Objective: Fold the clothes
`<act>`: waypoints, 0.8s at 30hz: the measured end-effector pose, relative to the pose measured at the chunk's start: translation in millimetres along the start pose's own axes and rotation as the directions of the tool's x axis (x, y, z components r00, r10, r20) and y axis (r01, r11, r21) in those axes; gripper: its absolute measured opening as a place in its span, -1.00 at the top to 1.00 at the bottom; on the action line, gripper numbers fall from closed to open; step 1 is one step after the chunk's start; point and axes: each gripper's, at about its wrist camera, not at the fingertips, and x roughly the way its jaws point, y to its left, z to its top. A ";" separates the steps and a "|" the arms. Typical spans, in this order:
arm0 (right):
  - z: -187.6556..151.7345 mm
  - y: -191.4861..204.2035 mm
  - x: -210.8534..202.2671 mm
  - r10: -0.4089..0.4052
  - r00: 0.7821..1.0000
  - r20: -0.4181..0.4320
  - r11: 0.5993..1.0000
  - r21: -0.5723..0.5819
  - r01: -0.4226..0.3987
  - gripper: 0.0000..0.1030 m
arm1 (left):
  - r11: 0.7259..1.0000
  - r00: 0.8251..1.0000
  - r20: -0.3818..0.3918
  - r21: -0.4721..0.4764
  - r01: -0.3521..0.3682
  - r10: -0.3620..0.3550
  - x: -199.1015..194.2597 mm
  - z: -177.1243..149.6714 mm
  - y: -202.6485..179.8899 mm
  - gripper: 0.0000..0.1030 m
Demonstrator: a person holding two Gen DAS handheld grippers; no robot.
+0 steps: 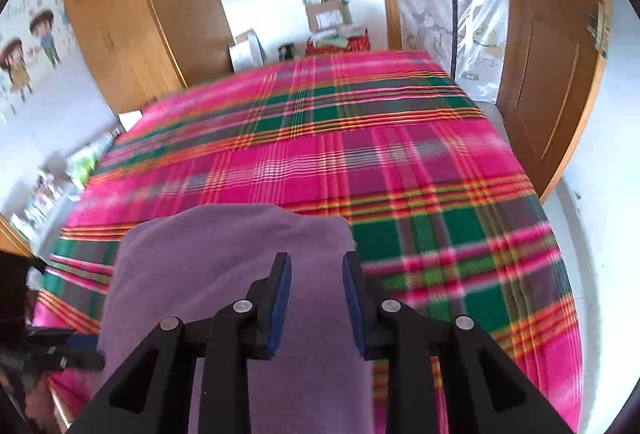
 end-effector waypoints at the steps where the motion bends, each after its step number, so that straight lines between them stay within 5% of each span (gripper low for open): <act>1: -5.6 -6.5 -4.8 0.026 1.000 0.002 1.000 0.013 -0.026 0.25 | 1.000 1.000 0.007 -0.007 0.015 -0.015 -1.6 -0.2 0.6 -0.13; 7: -37.4 -47.2 -7.9 0.138 0.990 -0.037 0.983 0.124 -0.133 0.00 | 0.996 0.995 -0.029 0.005 0.094 -0.093 1.9 1.6 -7.4 -0.28; 11: -45.6 -62.2 0.0 0.320 0.946 -0.047 0.930 0.208 -0.304 -0.16 | 0.997 0.994 -0.075 -0.003 0.077 -0.077 16.5 3.3 -10.8 -0.30; 24: -38.4 -47.3 25.6 0.379 0.920 -0.100 0.917 0.175 -0.358 -0.34 | 0.989 0.984 -0.112 -0.071 0.129 -0.137 25.2 11.1 -8.0 -0.31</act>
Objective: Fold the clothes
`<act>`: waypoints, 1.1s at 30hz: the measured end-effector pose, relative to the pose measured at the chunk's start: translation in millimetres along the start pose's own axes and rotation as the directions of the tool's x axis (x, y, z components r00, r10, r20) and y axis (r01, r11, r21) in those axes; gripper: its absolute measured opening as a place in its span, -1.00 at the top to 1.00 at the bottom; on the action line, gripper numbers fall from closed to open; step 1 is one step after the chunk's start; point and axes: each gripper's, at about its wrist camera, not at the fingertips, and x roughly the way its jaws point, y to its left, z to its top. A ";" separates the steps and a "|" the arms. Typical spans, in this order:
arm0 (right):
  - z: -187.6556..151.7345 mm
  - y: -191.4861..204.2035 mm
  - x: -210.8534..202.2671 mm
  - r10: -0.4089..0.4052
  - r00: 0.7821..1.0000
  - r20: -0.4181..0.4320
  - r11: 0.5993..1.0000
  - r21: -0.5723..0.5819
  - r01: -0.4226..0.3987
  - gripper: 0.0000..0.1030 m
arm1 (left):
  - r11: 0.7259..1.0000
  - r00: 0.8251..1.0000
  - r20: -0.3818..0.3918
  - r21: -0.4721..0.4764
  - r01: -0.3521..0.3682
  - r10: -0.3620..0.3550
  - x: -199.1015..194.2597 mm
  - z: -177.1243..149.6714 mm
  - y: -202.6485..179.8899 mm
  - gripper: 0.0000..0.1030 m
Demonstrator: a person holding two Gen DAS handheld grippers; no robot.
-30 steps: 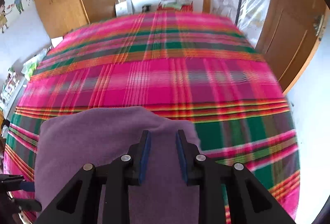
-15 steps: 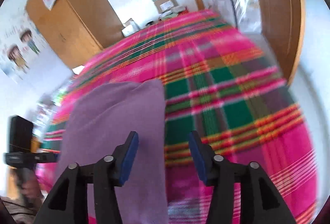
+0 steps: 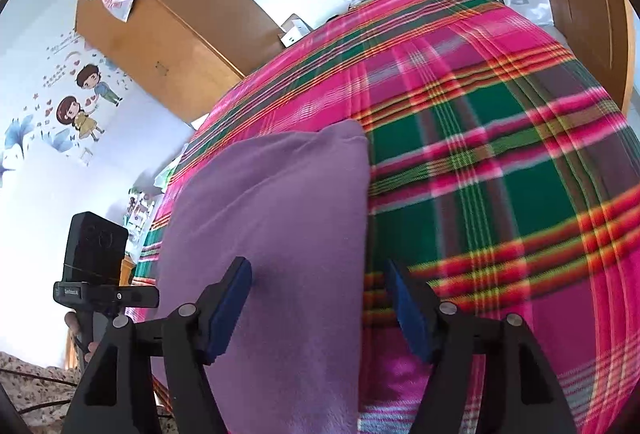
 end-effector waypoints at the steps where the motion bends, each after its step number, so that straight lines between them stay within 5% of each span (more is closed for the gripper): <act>1: 1.0 0.7 1.8 0.003 1.000 -0.004 1.000 -0.002 -0.003 -0.34 | 1.000 1.000 -0.002 -0.001 0.003 -0.003 -1.8 -1.7 0.2 -0.31; 9: -1.0 13.2 13.7 0.046 0.999 -0.029 0.999 -0.026 -0.046 -0.23 | 1.000 1.000 -0.006 -0.018 0.025 -0.025 -6.1 -3.0 1.5 -0.31; 19: -5.2 21.4 18.8 0.051 0.999 -0.005 0.999 0.001 -0.051 0.37 | 0.999 1.000 0.009 -0.028 0.024 -0.024 -14.0 -6.5 -2.7 0.00; 33: 9.2 66.8 24.2 0.072 0.997 0.038 0.997 -0.041 -0.070 0.45 | 0.998 0.993 0.100 -0.008 0.057 -0.055 -60.8 6.9 3.8 0.05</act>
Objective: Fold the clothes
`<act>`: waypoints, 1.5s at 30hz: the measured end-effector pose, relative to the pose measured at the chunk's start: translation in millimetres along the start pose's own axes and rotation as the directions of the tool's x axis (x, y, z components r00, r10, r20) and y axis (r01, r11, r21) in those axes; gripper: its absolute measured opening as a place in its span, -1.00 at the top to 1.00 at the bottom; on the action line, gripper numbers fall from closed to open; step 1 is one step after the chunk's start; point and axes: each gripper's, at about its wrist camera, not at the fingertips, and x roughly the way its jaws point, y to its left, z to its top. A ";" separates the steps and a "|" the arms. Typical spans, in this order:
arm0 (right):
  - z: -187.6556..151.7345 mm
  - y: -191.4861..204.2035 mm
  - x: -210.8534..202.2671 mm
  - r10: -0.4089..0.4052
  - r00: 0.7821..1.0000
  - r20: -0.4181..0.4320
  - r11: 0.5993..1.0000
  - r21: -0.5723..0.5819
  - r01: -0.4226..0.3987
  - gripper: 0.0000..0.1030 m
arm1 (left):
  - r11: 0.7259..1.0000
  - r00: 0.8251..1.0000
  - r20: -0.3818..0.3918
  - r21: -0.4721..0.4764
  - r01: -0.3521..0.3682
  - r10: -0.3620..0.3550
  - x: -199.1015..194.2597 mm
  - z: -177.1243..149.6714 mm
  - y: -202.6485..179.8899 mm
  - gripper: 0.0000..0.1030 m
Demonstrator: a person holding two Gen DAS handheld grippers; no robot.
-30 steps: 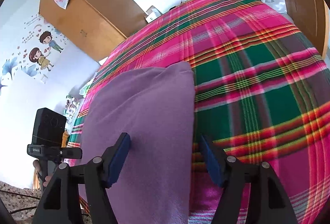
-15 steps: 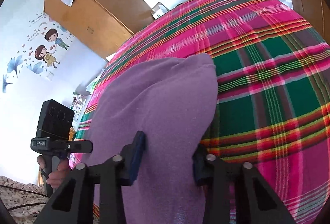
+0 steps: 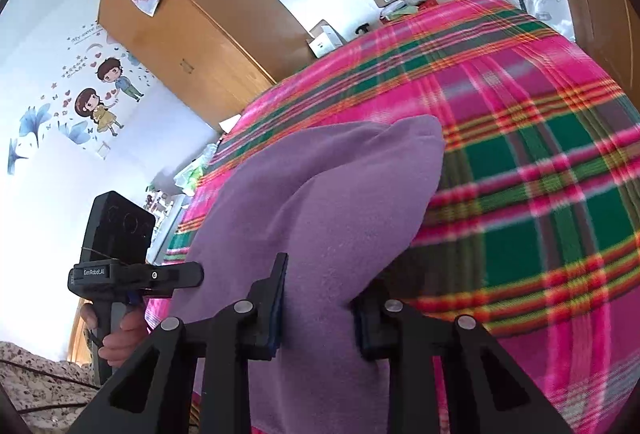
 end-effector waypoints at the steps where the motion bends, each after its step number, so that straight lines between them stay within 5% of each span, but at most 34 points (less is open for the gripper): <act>1: 2.0 3.0 2.9 0.007 1.000 0.002 1.000 0.000 -0.007 0.45 | 1.000 1.000 0.009 -0.001 -0.003 0.003 -5.2 2.0 1.8 0.05; 27: 75.6 84.0 165.2 0.170 0.984 -0.055 0.984 -0.036 -0.172 0.45 | 0.976 0.959 0.228 -0.170 -0.134 0.171 -119.0 87.3 77.8 0.05; 36: 82.8 106.5 198.3 0.156 0.986 -0.052 0.984 -0.074 -0.160 0.46 | 0.968 0.940 0.268 -0.186 -0.167 0.213 -143.3 93.3 100.6 0.05; 45: 76.0 103.2 215.5 0.060 0.996 -0.071 0.994 -0.084 -0.066 0.36 | 0.965 0.948 0.247 -0.213 -0.150 0.202 -154.6 76.1 128.4 0.05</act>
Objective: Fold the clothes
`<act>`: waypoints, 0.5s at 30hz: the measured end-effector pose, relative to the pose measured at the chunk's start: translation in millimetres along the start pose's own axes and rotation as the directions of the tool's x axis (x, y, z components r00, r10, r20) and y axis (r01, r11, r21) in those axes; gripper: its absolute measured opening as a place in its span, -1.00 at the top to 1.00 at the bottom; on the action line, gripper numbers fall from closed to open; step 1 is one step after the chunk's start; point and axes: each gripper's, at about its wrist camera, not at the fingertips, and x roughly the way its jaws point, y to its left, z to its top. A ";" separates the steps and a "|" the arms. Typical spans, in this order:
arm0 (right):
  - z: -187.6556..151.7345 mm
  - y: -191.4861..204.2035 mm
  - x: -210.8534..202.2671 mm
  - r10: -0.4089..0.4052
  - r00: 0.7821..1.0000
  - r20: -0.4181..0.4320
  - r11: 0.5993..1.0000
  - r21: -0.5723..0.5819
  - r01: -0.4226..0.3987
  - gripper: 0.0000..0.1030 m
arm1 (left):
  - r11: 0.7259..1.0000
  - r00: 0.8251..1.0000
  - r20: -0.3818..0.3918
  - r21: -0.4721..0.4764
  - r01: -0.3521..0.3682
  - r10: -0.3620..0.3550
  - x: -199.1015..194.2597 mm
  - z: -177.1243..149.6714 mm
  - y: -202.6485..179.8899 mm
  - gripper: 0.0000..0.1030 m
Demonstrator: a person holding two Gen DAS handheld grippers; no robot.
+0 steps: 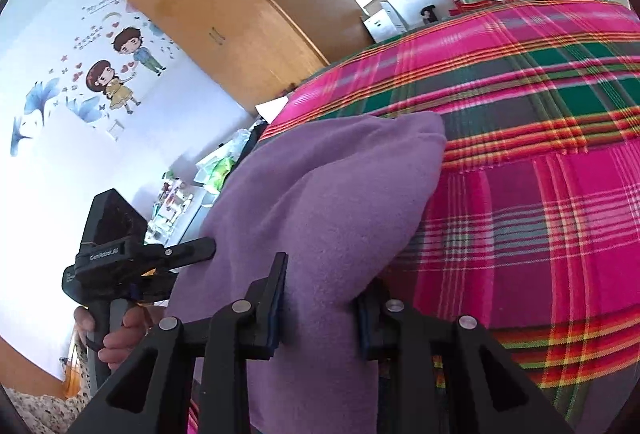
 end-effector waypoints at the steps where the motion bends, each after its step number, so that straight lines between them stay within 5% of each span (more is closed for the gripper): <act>1: -0.8 -0.6 0.8 -0.015 1.000 -0.004 1.000 0.001 0.015 0.33 | 1.000 1.000 -0.001 -0.001 -0.001 0.001 -0.5 0.9 1.6 0.05; 15: -33.8 -11.7 -41.7 -0.084 0.995 0.054 0.989 0.130 0.076 0.22 | 0.999 0.998 0.053 -0.017 -0.045 0.046 -41.3 -50.1 17.6 0.03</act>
